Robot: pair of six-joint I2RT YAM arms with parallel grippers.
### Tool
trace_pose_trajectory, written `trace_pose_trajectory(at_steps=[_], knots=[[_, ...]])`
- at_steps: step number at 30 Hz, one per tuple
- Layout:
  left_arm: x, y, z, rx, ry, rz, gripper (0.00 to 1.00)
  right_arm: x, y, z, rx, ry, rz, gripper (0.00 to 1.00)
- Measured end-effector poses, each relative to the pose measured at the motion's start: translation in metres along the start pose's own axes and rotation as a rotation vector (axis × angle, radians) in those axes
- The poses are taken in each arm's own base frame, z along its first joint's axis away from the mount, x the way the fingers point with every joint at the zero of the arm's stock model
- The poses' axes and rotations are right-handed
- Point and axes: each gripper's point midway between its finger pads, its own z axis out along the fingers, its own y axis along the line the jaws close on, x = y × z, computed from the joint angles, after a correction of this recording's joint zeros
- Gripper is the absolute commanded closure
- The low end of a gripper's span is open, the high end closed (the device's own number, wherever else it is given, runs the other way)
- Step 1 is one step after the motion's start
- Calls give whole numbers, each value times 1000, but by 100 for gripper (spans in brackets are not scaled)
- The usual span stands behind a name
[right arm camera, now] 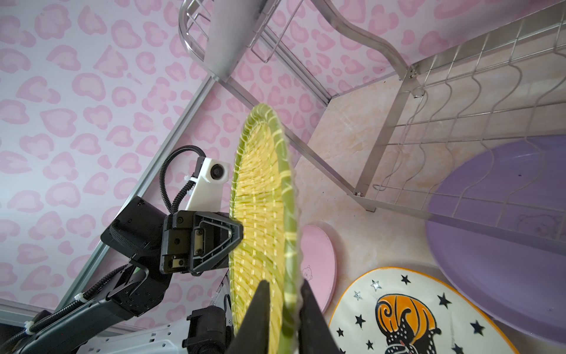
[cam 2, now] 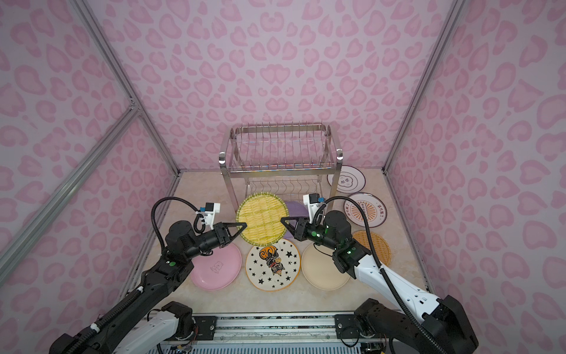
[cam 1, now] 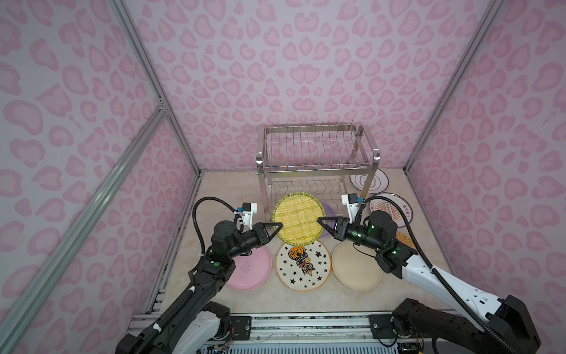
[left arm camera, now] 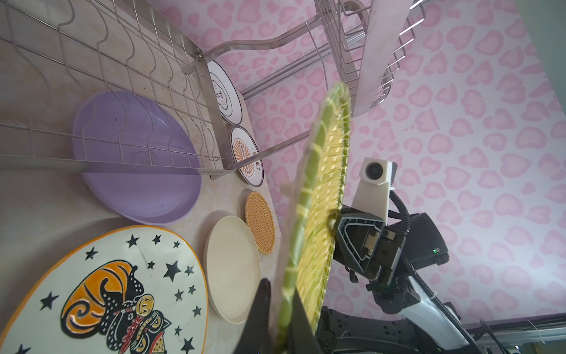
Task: Load the plates into the dish rack
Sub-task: 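Grasp the tray rim with the right gripper and open the left gripper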
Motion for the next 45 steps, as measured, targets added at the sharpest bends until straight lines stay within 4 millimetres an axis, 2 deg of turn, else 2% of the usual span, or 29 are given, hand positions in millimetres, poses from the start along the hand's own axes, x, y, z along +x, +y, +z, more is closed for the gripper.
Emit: trace_pose_trajectory(at_steps=[5,10,13,16,17,20,21,22,30,33,38,41,45], knots=[[-2,-2,1,9,-4,41,97,-2,-1,-2,7,-15,34,100],[-1,1,4,8,1,47,96,-1,-2,-6,21,-18,45,100],[1,0,5,14,14,47,88,0,-1,-11,24,-23,48,100],[1,-3,5,22,19,52,65,-1,4,-16,18,-35,32,100],[-3,-2,5,13,2,50,51,-2,6,-19,15,-39,21,100],[-6,-2,4,8,-14,51,20,-5,10,-24,21,-52,5,100],[-6,-3,4,9,-14,53,5,-6,11,-26,23,-53,-2,100],[-6,-4,4,11,-15,59,2,-7,13,-29,25,-59,-9,100],[-15,-19,1,27,-42,90,2,-16,13,-51,97,-112,-57,100],[-20,-37,-5,57,-58,131,2,-21,13,-64,121,-136,-71,100],[-27,-74,-23,106,-102,229,2,-43,15,-98,194,-225,-90,100],[-30,-86,-34,94,-138,287,2,-62,32,-123,212,-294,-117,100],[-31,-79,-43,11,-165,336,2,-89,73,-148,202,-359,-189,100]])
